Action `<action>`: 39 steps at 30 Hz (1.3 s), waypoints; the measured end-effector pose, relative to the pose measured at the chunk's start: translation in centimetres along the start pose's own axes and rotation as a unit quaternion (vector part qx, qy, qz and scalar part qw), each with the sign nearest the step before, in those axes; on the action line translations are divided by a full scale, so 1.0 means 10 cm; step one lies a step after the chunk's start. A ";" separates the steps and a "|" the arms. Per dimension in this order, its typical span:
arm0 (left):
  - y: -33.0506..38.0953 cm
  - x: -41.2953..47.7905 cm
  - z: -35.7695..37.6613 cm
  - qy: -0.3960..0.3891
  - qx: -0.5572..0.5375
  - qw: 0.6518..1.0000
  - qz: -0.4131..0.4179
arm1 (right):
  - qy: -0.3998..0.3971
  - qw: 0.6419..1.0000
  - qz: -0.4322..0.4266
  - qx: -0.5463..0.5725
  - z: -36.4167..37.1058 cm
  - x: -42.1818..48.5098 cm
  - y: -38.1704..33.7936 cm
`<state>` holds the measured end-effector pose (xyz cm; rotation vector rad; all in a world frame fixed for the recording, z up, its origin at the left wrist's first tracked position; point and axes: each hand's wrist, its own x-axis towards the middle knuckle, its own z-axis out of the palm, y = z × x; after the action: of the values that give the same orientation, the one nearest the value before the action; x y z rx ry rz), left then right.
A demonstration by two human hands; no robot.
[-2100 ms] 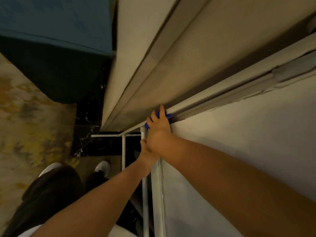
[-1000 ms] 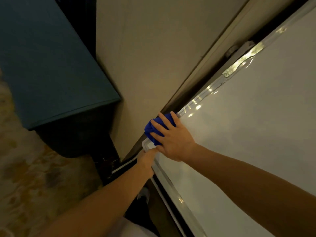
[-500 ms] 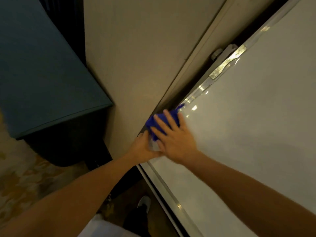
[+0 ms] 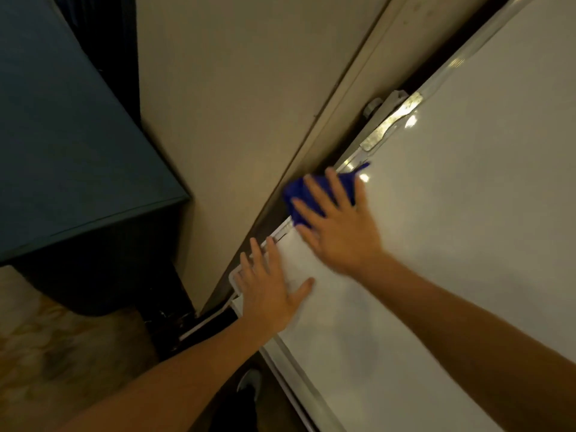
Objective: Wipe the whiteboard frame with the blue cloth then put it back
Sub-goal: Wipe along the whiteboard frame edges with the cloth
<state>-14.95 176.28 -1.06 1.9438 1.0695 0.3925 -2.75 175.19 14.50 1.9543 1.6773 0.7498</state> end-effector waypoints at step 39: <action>1.85 0.56 -0.20 0.029 0.098 0.982 0.159 | 0.067 0.990 0.125 -0.008 -0.34 0.28 1.65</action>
<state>-3.03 177.00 14.25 2.3017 0.8598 0.5383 7.48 175.33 28.14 2.1704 1.5092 1.0037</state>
